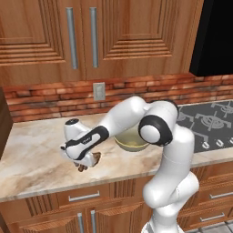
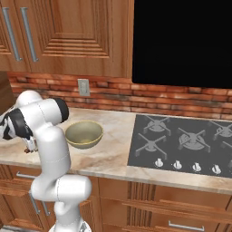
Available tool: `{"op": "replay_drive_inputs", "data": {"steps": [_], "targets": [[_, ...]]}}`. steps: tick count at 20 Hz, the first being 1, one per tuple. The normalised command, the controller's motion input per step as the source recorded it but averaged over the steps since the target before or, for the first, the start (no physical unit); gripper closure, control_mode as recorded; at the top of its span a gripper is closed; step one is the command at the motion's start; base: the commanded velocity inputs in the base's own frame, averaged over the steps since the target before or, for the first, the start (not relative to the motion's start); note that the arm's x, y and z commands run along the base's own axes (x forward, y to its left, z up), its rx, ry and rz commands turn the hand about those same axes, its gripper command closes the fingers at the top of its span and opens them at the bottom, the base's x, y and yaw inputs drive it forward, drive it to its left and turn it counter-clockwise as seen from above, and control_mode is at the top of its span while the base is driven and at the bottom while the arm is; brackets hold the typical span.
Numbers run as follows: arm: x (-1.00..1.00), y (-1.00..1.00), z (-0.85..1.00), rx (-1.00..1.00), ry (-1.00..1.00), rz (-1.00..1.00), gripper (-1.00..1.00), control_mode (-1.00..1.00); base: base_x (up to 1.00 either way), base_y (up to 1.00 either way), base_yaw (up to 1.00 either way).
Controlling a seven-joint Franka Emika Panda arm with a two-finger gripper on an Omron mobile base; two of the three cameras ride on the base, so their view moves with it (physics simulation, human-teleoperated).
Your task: Retrieve the bowl from the cabinet, then place the raw meat into the bowl to avoid contamination.
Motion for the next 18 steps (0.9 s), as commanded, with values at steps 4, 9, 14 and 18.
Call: {"op": "replay_drive_inputs", "data": {"steps": [4, 9, 14, 18], "targets": [[0.0, 0.12, -0.15, 0.0, -0.05, 0.03, 1.0, -1.0, 0.0, 0.0, 0.0], [-0.03, 0.01, 0.06, 0.0, -0.09, 0.0, 1.0, -1.0, 0.0, 0.0, 0.0], [-0.08, 0.0, 0.25, -0.02, -0.1, 0.0, 1.0, -1.0, 0.0, 0.0, 0.0], [-0.12, -0.05, 0.3, -0.02, -0.06, 0.0, 1.0, -1.0, 0.0, 0.0, 0.0]]}}
